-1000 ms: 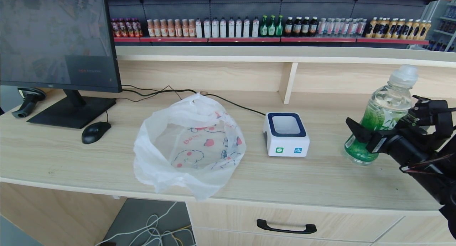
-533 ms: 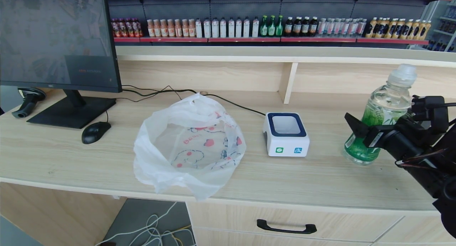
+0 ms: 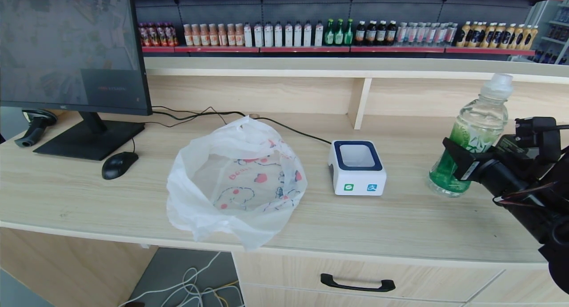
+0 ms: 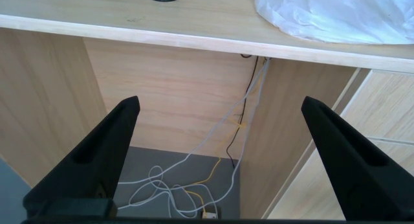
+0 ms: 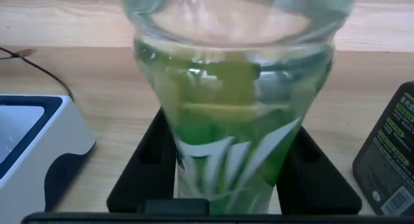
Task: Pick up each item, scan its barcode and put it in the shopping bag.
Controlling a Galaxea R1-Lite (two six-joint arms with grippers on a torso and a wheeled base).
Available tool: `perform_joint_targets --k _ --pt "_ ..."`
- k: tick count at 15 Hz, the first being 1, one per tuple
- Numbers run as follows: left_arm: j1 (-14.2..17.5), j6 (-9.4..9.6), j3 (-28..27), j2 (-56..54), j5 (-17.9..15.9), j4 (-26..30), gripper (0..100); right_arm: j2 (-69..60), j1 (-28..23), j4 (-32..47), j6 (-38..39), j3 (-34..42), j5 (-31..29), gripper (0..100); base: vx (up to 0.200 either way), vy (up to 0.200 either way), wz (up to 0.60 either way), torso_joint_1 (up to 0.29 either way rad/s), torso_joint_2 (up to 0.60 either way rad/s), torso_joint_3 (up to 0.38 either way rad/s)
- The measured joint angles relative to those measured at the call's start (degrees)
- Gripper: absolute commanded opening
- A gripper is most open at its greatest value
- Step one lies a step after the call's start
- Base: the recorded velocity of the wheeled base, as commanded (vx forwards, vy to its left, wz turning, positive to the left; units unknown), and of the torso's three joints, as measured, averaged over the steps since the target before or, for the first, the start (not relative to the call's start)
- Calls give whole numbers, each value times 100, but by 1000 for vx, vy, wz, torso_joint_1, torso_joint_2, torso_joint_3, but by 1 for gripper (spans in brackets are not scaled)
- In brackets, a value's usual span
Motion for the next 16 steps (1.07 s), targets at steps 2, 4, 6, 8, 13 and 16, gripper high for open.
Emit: perform_joint_targets --k 2,4,6,8,13,16 --pt "0 -2 0 0 0 -2 100 -38 -7 2 18 -5 4 0 0 0 0 0 0 0" --pt "0 2 0 0 0 -2 100 -90 -21 -4 24 5 44 0 0 0 0 0 0 0" --pt "0 0 0 0 0 -5 100 -160 -18 -13 20 6 172 0 0 0 0 0 0 0" --pt "0 0 0 0 0 -2 100 -302 -18 -17 22 61 221 0 0 0 0 0 0 0" --pt "0 -13 0 0 0 13 100 -1154 133 -33 55 859 926 0 0 0 0 0 0 0" --pt "0 -13 0 0 0 15 100 -1703 505 -37 530 1254 1007 0 0 0 0 0 0 0"
